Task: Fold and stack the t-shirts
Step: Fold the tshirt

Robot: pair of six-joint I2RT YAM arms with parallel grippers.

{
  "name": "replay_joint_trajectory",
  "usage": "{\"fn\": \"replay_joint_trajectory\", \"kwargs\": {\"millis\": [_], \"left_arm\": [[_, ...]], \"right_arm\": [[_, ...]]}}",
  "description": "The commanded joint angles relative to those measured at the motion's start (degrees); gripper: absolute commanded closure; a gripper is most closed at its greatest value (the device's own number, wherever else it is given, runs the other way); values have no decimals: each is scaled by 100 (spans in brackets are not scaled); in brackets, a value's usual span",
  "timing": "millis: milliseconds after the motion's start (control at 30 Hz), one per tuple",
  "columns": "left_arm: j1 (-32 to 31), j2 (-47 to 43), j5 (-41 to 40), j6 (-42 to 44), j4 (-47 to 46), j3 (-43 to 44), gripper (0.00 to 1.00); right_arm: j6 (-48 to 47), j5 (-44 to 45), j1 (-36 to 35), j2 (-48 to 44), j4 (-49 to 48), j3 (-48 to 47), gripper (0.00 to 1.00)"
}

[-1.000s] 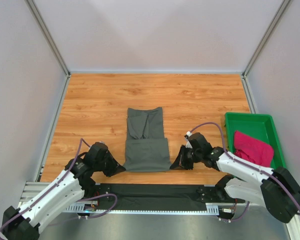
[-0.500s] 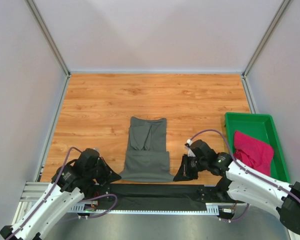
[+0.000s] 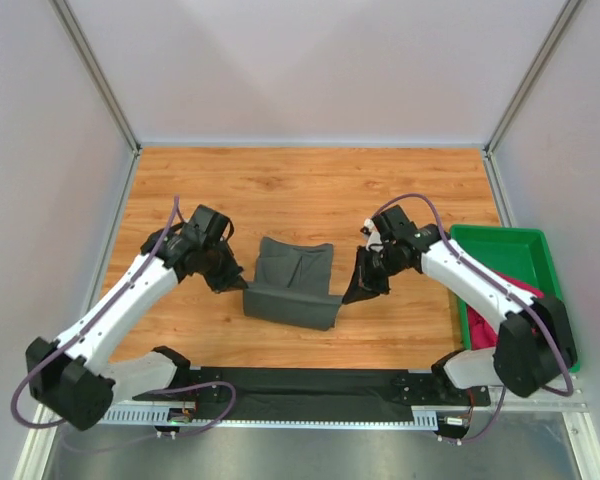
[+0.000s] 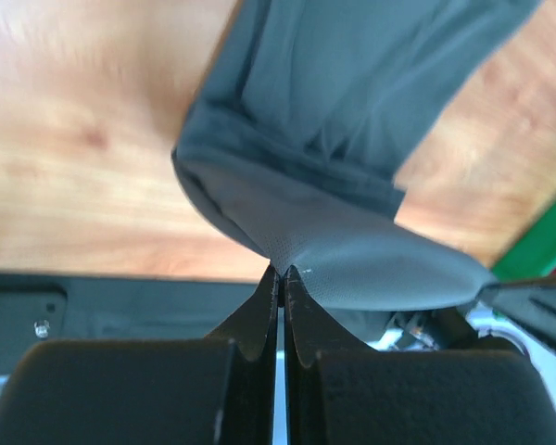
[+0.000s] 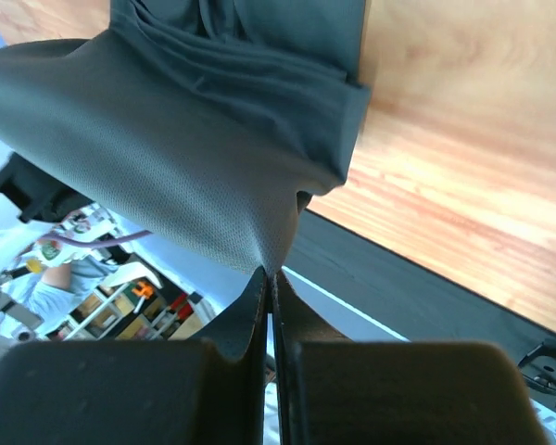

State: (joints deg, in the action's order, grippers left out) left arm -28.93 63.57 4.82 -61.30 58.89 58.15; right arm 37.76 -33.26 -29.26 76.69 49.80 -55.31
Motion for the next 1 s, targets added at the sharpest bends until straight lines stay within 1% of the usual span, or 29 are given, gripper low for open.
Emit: {"fn": "replay_joint_trajectory", "kwargs": {"millis": [0,100,133,167,233,267,333,367,400,433,467,500,533,567,600,633,667,700,733,800,833,867,900,933,967], "left_arm": [[483,602,-157,977,-325,573,100],[756,1393,106,1216,-686,1162,100],[801,1604,177,1356,-704,1520,100],[836,2058,186,1401,-669,1707,100],[915,2456,352,1558,-738,2197,100],[941,2824,379,1620,-791,2340,100],[1020,3195,458,1778,-992,2769,100],[1055,3588,502,1918,-1037,2911,100],[1169,3801,563,1998,-1055,3069,100],[1196,4012,808,2103,-1273,3358,100],[1223,4406,888,2287,-1353,3500,100],[1240,4601,889,2341,-1406,3832,100],[1284,4803,976,2411,-1529,4018,100],[1310,5214,1038,2490,-1547,4220,100],[1319,5418,1099,2526,-1574,4622,100],[1337,5612,1274,2605,-1661,4826,100],[1337,5988,1311,2675,-1671,5046,100],[1337,6166,1311,2702,-1697,5414,100],[1346,6307,1372,2711,-1767,5548,100],[1363,6658,1599,2728,-2064,5767,91],[1372,6886,1662,2755,-2101,5865,85],[1372,6984,1723,2824,-2119,5979,81],[1364,7063,1620,2982,-1988,6267,75],[1372,7099,1523,3079,-1909,6383,58],[1372,7082,1374,3202,-1795,6489,53]], "right_arm": [[-655,-348,314,548,539,-637,100],[-735,-489,604,1049,566,-1121,100],[-770,-576,718,1250,592,-1488,100],[-840,-594,746,1583,627,-1666,100],[-788,-699,894,1919,462,-1965,100],[-735,-778,947,2051,391,-2166,100],[-699,-840,1053,2569,198,-2466,100],[-734,-780,1088,2797,214,-2833,100],[-830,-849,1141,3191,223,-3036,100],[-866,-910,1263,3404,362,-3230,99],[-875,-798,1325,3528,364,-3415,99],[-832,-762,1378,3616,242,-3538,98],[-823,-770,1492,3843,-64,-3600,97],[-814,-727,1563,3993,-93,-3731,97],[-814,-761,1633,4212,-93,-4055,98],[-840,-787,1721,4571,-50,-4223,98],[-892,-736,1765,4749,55,-4390,98],[-936,-692,1791,4864,100,-4627,98],[-920,-656,1844,5039,-4,-4664,98],[-849,-761,1888,5207,-50,-4935,95],[-893,-718,1897,5338,20,-5050,93],[-910,-700,1897,5357,99,-5103,91],[-911,-709,1906,5339,91,-5104,86],[-911,-648,1906,5305,48,-5017,81],[-954,-508,1915,5208,30,-5007,75]]}}
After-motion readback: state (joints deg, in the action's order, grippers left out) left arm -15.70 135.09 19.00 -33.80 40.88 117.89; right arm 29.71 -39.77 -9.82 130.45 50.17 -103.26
